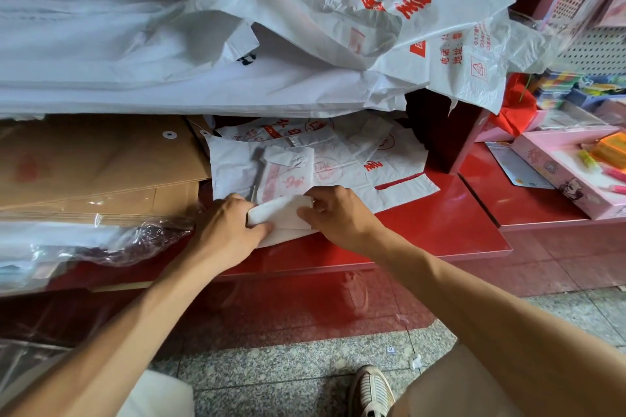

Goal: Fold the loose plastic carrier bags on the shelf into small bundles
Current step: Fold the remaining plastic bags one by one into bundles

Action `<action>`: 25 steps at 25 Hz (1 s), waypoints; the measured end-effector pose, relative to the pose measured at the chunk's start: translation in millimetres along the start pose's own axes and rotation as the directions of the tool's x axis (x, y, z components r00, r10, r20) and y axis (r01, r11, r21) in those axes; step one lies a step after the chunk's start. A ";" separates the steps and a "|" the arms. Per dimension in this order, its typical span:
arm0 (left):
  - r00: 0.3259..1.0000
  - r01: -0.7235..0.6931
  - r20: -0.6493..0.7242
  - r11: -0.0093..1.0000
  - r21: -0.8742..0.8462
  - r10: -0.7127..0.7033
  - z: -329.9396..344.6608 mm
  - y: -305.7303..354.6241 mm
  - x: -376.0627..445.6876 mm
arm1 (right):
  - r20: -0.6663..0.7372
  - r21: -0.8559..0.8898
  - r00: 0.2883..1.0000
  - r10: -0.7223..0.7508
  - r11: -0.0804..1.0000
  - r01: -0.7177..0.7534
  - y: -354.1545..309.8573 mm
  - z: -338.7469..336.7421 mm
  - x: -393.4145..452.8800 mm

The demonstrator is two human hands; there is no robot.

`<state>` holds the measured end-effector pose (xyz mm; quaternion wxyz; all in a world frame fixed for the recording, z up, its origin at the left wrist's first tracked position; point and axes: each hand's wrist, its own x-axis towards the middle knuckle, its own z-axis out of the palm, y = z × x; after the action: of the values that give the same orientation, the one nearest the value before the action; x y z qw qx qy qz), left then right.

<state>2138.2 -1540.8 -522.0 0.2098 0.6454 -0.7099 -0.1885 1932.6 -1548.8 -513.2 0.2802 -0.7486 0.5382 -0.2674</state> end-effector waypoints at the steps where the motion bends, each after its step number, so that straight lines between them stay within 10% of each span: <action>1: 0.999 0.021 -0.040 1.000 0.008 -0.021 0.2 -1.9 1.9 | -0.016 0.027 0.999 0.040 0.999 -0.039 2.7 -0.2 4.1; 10: 0.973 -0.088 -0.200 0.985 0.146 0.117 9.0 -0.7 3.2 | -0.082 -0.241 0.984 0.160 0.955 -0.175 15.6 3.8 21.7; 13: 0.958 -0.280 -0.023 0.949 0.147 0.287 10.3 1.1 2.2 | -0.105 -0.346 0.986 0.132 0.924 -0.160 15.3 6.8 22.0; 17: 0.963 -0.267 -0.005 0.951 0.158 0.271 13.7 1.4 3.9 | -0.168 -0.336 0.984 -0.058 0.942 -0.002 15.1 1.8 19.7; 22: 0.965 -0.218 -0.137 0.975 0.040 0.222 10.1 6.7 7.1 | 0.165 -0.376 0.980 -0.115 0.911 0.171 8.7 -2.8 11.3; 25: 0.984 -0.120 -0.144 0.990 -0.072 0.108 6.1 18.0 3.6 | 0.010 -0.218 0.993 -0.113 0.969 0.113 8.7 -4.7 13.3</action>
<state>2119.6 -1542.7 -517.2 0.2951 0.6063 -0.7211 -0.1591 1927.3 -1564.4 -514.8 0.1801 -0.8040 0.5210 -0.2231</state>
